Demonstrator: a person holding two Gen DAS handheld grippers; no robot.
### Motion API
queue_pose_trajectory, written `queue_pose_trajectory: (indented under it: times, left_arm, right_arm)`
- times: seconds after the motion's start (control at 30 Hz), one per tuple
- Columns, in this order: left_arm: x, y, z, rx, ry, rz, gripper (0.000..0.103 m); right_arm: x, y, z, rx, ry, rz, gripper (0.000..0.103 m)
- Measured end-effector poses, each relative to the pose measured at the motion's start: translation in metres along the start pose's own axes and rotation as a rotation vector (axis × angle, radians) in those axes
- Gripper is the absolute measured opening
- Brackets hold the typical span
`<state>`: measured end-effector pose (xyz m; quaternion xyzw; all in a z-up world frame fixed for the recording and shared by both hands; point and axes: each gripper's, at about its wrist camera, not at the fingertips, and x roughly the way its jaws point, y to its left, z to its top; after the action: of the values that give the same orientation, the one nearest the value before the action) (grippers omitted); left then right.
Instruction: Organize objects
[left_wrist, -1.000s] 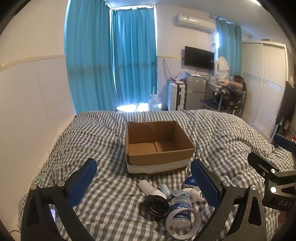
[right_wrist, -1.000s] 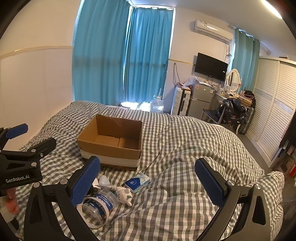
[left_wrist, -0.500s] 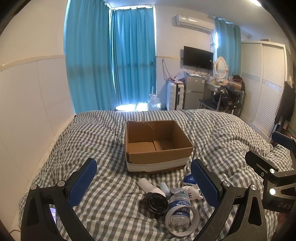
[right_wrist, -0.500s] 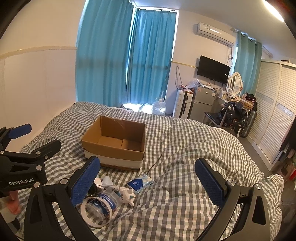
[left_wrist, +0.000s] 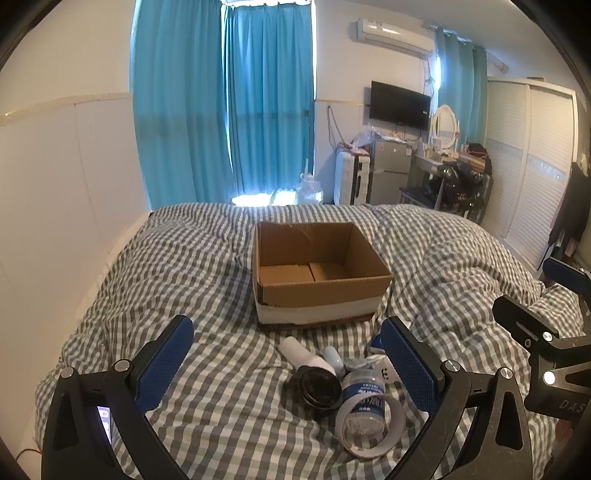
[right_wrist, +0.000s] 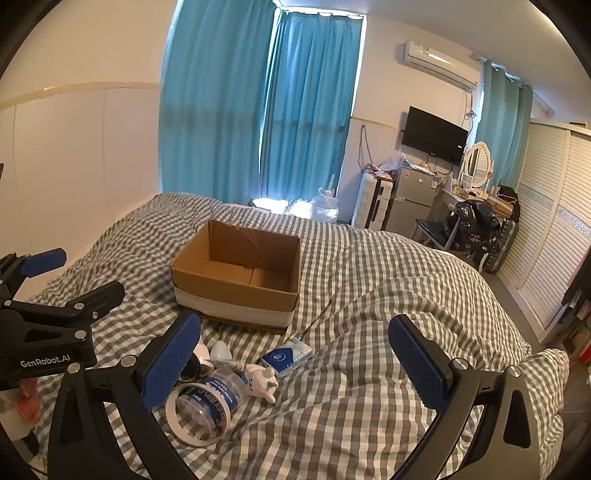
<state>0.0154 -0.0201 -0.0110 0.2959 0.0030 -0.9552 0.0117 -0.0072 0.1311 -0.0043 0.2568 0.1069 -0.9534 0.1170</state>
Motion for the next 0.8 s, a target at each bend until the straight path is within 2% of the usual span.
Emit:
queue_pose_trajectory:
  times: [0.4, 0.67, 0.8]
  left_arm:
    - [0.015, 0.007, -0.022, 0.012, 0.079, 0.024, 0.103]
    - [0.042, 0.019, -0.051, 0.010, 0.170, 0.061, 0.103]
    - [0.053, 0.020, -0.060, 0.015, 0.206, 0.070, 0.103]
  right_arm:
    - [0.007, 0.007, -0.013, -0.027, 0.050, 0.029, 0.100]
    - [0.044, 0.021, -0.047, -0.058, 0.186, 0.070, 0.097]
    - [0.068, 0.031, -0.064, -0.085, 0.258, 0.088, 0.089]
